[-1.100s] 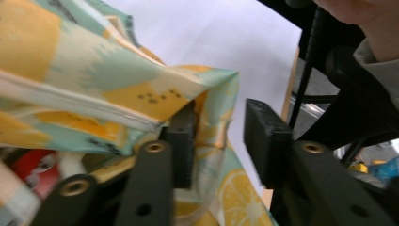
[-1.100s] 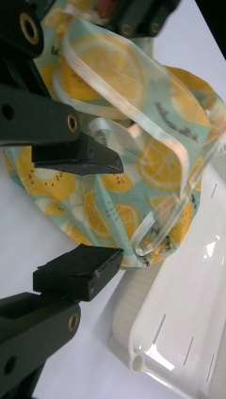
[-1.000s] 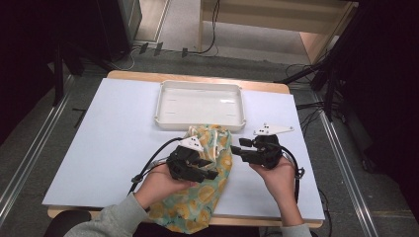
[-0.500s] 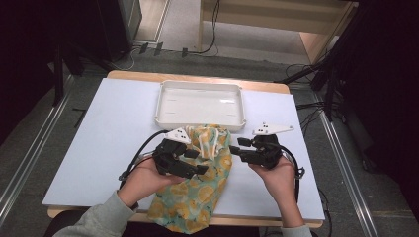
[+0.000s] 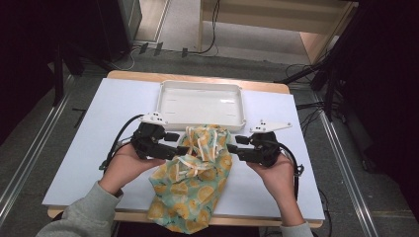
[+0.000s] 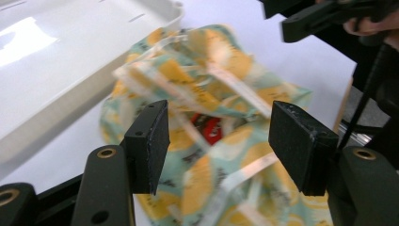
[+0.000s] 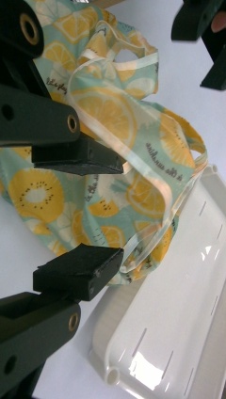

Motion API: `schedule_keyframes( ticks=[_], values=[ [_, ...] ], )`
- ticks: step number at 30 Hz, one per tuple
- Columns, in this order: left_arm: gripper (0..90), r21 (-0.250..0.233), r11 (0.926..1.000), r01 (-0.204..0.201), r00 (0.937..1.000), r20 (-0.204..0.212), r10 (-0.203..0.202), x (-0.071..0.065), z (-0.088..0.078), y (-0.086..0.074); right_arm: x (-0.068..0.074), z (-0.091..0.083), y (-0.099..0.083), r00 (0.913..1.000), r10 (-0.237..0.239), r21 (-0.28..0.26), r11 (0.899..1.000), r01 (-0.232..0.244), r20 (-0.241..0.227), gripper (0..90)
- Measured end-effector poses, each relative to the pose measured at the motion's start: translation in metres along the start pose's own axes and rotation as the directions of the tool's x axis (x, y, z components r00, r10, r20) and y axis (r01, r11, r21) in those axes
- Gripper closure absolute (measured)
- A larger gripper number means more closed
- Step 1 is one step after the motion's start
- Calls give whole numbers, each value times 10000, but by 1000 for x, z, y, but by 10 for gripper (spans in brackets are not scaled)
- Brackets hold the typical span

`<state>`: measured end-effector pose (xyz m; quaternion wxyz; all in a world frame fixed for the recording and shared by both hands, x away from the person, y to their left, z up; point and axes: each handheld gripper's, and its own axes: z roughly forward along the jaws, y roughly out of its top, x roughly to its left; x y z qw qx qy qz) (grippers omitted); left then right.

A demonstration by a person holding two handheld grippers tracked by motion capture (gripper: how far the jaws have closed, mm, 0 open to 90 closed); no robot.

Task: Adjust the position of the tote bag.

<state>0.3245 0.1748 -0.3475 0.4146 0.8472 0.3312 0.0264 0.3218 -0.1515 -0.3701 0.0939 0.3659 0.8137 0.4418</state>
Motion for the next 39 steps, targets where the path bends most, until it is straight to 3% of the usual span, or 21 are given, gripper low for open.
schedule_keyframes(
  ticks=[6,10,19,24,29,32,34,39],
  values=[
    [392,141,9999,76,9997,-214,-73,18,6,-4,5,10,10,9998,-161,12,9999,161,-124,520],
    [396,76,9994,351,9993,-151,-349,30,13,-10,9,18,19,9991,-304,23,9995,305,-310,492],
    [401,231,9984,514,9986,-106,-511,43,28,-12,18,31,33,9971,-602,18,9982,603,-467,434],
    [399,330,9975,628,9980,-58,-626,49,41,-14,22,40,35,9946,-824,-16,9966,825,-626,337],
    [427,520,9944,920,9957,-109,-916,55,55,-18,24,49,32,9959,-630,168,9978,642,-647,315],
    [545,597,9911,1185,9928,126,-1195,57,61,-22,25,55,27,9954,-582,178,9981,597,-755,311],
    [675,577,9917,1149,9931,186,-1161,57,61,-24,26,59,23,9950,-561,288,9979,586,-832,311],
    [864,436,9946,942,9953,182,-951,54,58,-25,28,62,17,9940,-502,411,9977,544,-967,357]
  ],
)
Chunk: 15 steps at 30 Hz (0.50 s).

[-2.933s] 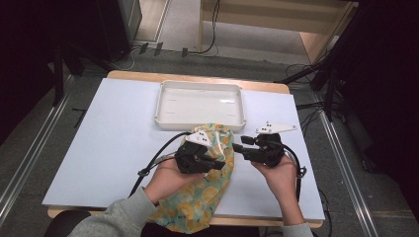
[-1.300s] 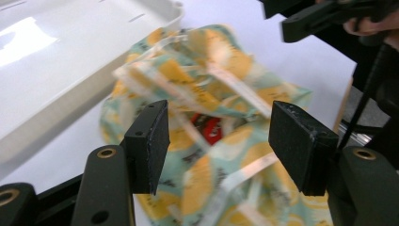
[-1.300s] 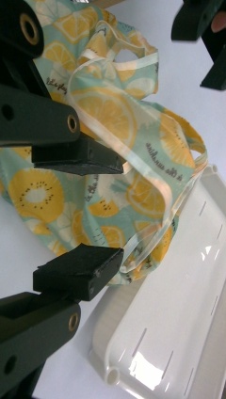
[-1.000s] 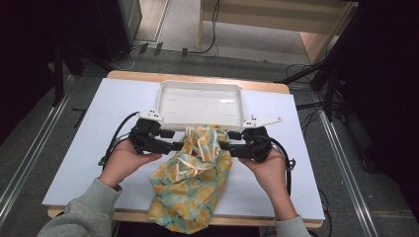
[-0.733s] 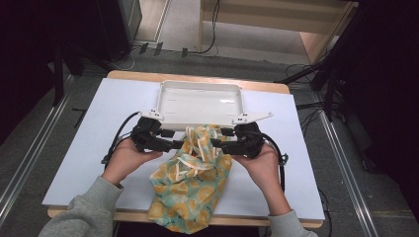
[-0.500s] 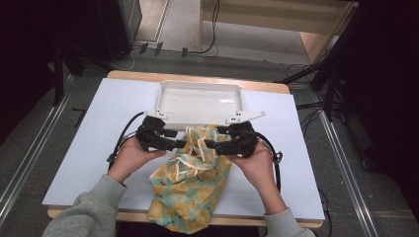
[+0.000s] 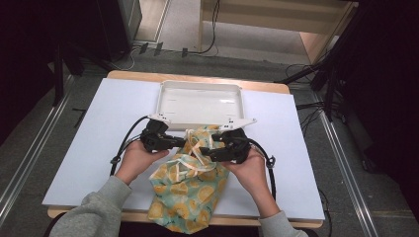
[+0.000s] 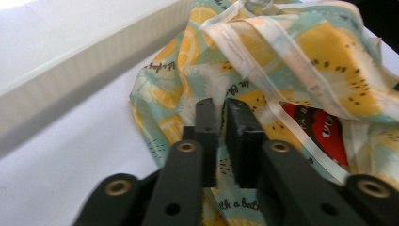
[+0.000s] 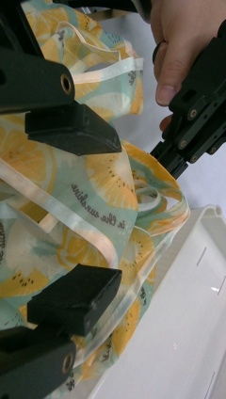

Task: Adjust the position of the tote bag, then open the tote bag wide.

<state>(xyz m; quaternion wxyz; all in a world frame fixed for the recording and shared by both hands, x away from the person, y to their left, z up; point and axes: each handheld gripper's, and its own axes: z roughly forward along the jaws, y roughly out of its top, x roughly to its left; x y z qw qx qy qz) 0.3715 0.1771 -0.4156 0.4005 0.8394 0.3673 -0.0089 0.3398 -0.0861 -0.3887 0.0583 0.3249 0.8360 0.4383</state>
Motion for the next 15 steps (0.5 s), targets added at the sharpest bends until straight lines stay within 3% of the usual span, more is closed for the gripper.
schedule_keyframes(
  ticks=[1,7,15],
  values=[
    [899,-54,10000,-76,10000,-39,76,-1,-1,0,1,-1,-1,10000,-36,-39,10000,36,-46,381],
    [900,-88,9998,-171,9998,-40,170,-3,-1,0,0,0,-5,9999,7,69,10000,-7,-124,472],
    [900,-182,9996,-196,9998,-5,196,-5,-2,-1,0,4,-11,9986,-8,493,9988,34,-526,822]
  ],
)
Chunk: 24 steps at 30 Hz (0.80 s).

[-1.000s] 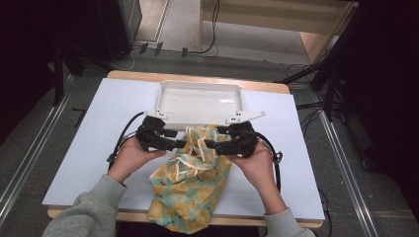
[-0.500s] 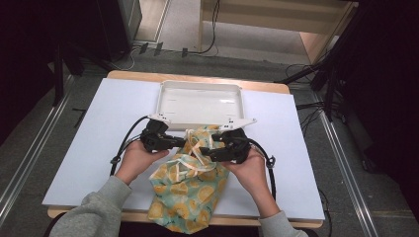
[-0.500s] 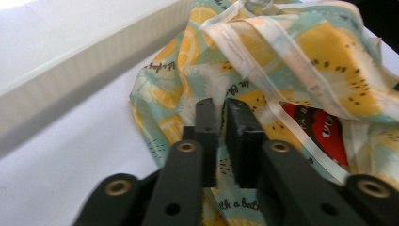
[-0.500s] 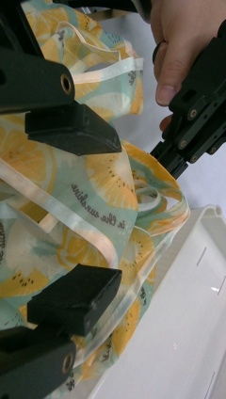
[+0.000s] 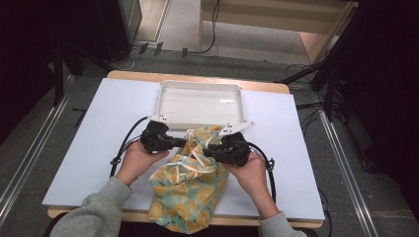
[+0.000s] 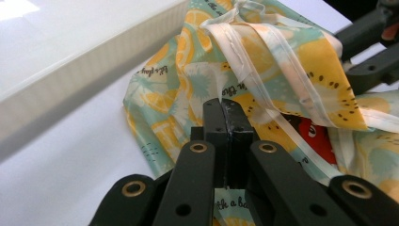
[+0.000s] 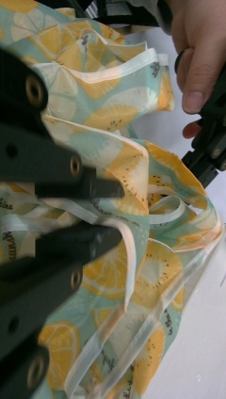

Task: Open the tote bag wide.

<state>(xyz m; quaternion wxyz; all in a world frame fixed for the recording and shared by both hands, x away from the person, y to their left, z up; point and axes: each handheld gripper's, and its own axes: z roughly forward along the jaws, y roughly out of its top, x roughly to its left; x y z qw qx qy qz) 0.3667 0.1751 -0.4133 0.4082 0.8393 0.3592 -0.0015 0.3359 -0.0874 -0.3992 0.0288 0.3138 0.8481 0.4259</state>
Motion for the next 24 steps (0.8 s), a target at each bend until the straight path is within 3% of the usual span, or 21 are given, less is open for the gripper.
schedule_keyframes(
  ticks=[2,13,24],
  values=[
    [900,31,10000,-24,10000,4,24,0,0,0,2,-1,0,9999,-127,36,9999,126,41,900],
    [900,-178,9998,-40,9999,-132,37,1,-13,-2,0,-24,-9,9996,-12,-18,10000,12,296,900],
    [900,-707,9972,257,9981,-541,-296,11,-46,-8,-13,-54,-26,9978,334,-441,9985,-309,576,900]
  ],
)
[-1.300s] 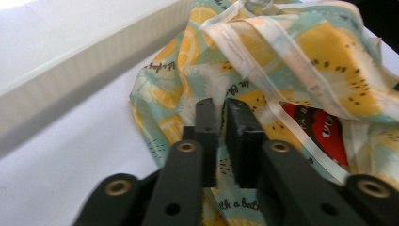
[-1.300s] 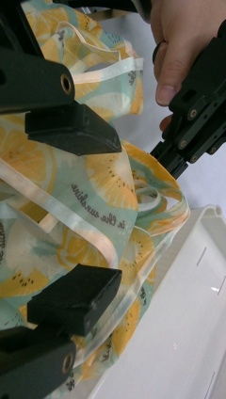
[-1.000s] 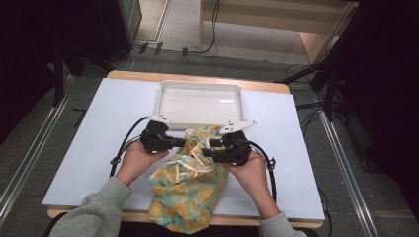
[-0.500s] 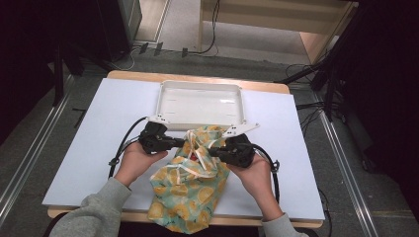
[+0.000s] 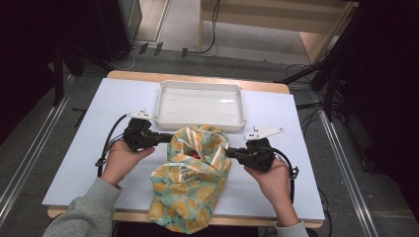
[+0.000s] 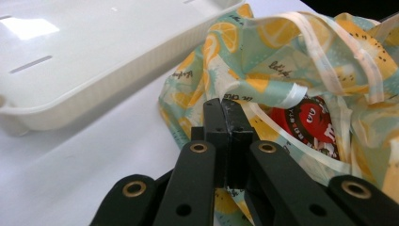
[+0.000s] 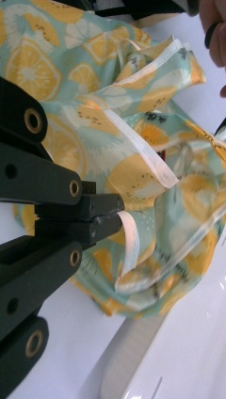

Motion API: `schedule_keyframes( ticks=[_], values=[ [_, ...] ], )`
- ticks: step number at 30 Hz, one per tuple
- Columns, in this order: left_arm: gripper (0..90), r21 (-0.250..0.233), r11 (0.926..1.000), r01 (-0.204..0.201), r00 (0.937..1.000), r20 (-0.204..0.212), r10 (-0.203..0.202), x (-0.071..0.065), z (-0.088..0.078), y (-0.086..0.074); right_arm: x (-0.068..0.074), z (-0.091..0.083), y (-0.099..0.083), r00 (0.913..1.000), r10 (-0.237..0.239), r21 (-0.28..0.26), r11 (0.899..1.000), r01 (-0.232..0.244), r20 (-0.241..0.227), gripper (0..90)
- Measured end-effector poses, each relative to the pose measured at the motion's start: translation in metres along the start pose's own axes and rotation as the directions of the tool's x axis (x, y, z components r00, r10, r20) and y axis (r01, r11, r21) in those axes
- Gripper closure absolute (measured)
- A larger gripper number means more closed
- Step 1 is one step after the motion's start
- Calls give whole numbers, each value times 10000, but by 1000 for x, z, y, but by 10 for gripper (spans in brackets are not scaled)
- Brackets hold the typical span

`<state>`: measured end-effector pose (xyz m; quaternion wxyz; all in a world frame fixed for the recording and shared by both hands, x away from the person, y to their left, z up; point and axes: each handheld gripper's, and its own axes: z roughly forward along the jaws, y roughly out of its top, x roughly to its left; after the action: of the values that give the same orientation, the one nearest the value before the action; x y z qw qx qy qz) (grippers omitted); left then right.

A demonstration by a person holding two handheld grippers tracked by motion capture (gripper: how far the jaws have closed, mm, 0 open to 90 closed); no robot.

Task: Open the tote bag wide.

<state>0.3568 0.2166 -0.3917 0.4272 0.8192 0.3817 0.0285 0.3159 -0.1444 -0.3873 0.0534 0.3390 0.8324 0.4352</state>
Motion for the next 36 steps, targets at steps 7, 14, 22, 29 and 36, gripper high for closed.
schedule_keyframes(
  ticks=[7,14,22,29,36],
  values=[
    [900,-235,9996,183,9996,-215,-188,7,-16,-4,-7,-12,-10,9998,141,-135,9998,-140,130,900],
    [900,-402,9976,556,9967,-577,-579,21,-33,-12,-15,-22,-17,9987,393,-227,9990,-386,330,900],
    [900,-505,9934,1030,9914,-757,-1066,39,-44,-22,-24,-29,-25,9970,590,-282,9979,-577,499,900],
    [900,-334,9927,1161,9891,-876,-1186,49,-46,-27,-32,-32,-36,9952,828,-236,9964,-817,513,900],
    [885,-68,9928,1200,9889,-875,-1201,47,-38,-29,-35,-29,-41,9940,981,-206,9950,-972,493,829]
  ],
)
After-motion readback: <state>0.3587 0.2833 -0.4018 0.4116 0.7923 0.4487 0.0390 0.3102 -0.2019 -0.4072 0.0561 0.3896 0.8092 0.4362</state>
